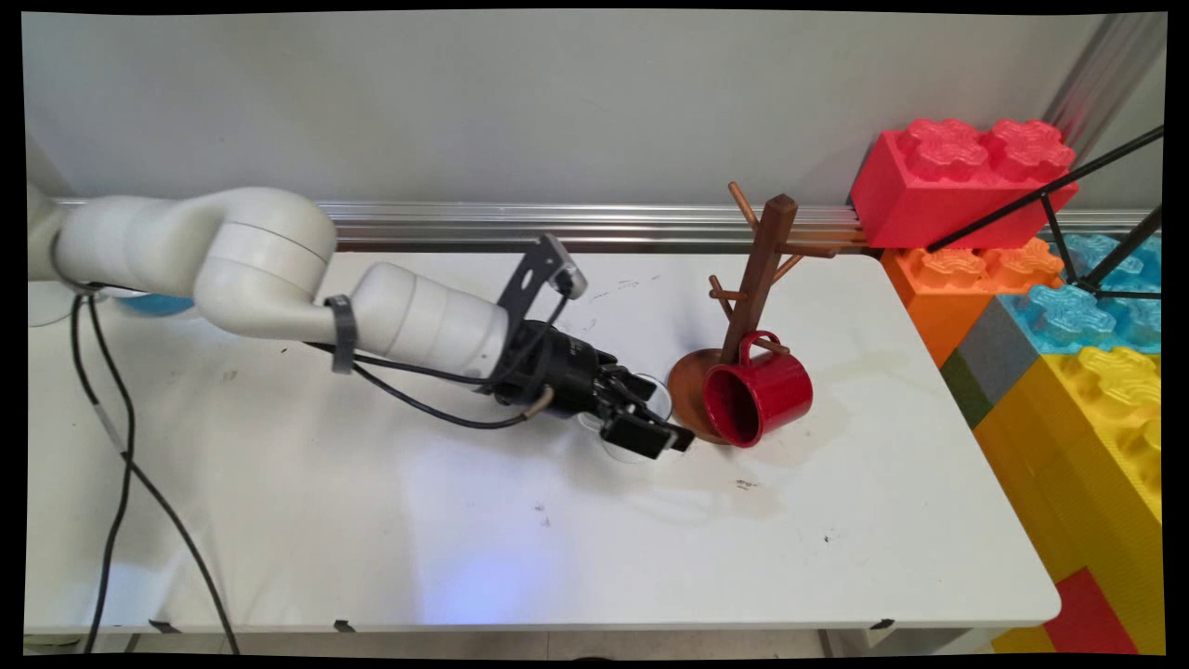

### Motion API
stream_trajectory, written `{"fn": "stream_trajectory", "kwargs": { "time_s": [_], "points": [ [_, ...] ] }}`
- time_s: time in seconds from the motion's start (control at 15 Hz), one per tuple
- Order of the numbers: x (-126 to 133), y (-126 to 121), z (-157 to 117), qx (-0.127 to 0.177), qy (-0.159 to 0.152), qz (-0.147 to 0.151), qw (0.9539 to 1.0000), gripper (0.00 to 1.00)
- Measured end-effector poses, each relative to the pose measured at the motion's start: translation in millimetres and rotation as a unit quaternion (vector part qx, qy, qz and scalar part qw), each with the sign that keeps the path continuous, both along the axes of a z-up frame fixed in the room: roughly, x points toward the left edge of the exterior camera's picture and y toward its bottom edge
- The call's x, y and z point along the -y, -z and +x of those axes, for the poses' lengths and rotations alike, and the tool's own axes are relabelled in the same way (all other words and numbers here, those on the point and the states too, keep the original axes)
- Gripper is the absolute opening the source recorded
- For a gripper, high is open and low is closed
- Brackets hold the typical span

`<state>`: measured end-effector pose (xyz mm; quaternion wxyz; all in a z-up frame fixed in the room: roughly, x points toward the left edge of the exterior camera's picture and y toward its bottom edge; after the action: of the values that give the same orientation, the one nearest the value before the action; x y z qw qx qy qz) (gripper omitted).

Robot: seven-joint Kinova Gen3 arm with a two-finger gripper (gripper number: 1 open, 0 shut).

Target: Pick up the red mug from the rack

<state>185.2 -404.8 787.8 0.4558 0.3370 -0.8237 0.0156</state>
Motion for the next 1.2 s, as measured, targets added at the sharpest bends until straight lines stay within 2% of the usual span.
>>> {"fn": "stream_trajectory", "kwargs": {
  "time_s": [0.67,1.2],
  "points": [
    [9.0,19.3,-42.0,-0.025,-0.034,0.024,0.9988,1.0],
    [18.1,33.0,-72.1,-0.045,-0.064,0.037,0.9962,1.0]
  ]
}}
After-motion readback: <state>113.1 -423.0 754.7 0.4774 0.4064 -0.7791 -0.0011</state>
